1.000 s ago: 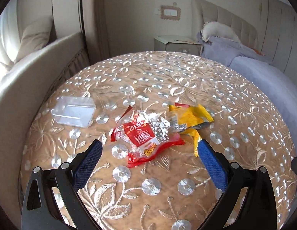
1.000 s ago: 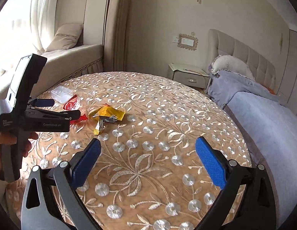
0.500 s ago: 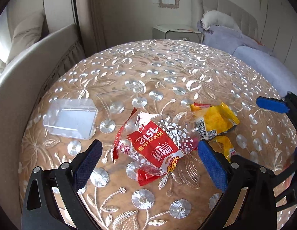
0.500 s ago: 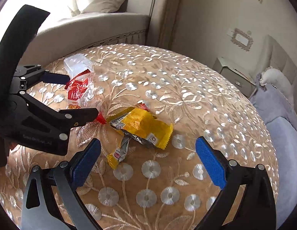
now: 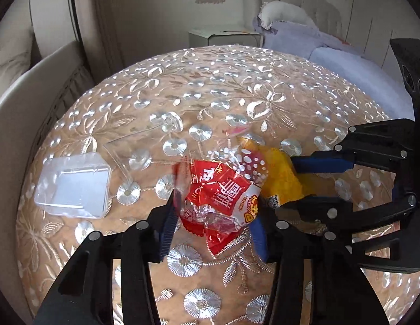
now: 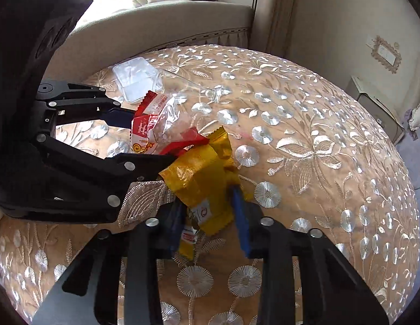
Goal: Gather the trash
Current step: 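Grasp the red wrapper with the left gripper while the right grasps the yellow chip bag, then carry the red wrapper and yellow chip bag to the white bin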
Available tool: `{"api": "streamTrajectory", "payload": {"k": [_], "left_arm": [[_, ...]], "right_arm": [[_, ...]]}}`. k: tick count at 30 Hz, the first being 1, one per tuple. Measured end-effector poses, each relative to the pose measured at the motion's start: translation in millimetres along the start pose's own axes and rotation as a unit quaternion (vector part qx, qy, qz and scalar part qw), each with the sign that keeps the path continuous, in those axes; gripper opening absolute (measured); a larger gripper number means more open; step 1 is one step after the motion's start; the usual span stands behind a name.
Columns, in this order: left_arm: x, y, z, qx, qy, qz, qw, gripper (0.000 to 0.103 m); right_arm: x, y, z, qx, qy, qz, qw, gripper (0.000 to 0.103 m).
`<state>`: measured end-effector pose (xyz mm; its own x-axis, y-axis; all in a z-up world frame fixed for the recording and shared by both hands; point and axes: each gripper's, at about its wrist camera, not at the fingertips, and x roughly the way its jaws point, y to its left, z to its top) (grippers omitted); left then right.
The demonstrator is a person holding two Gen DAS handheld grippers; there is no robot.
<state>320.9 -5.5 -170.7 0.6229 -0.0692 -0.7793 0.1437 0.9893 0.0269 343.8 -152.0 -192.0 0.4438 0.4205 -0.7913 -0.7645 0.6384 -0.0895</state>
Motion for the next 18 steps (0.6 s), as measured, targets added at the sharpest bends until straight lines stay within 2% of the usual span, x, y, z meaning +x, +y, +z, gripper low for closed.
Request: {"api": "streamTrajectory", "payload": {"k": [5, 11, 15, 18], "left_arm": [[-16, -4, -2, -0.004, -0.023, -0.004, 0.9997, 0.030], [-50, -13, -11, -0.004, -0.046, -0.008, 0.9989, 0.030], [-79, -24, -20, 0.000, -0.068, -0.001, 0.9977, 0.030], [-98, -32, -26, 0.003, -0.079, -0.009, 0.9968, 0.030]], "right_arm": [[-14, -3, -6, 0.025, -0.012, -0.006, 1.000, 0.018], [-55, 4, -21, 0.050, -0.052, -0.009, 0.997, 0.017], [-88, 12, -34, 0.058, -0.077, -0.028, 0.995, 0.017], [-114, 19, -46, 0.062, -0.092, -0.044, 0.993, 0.018]]}}
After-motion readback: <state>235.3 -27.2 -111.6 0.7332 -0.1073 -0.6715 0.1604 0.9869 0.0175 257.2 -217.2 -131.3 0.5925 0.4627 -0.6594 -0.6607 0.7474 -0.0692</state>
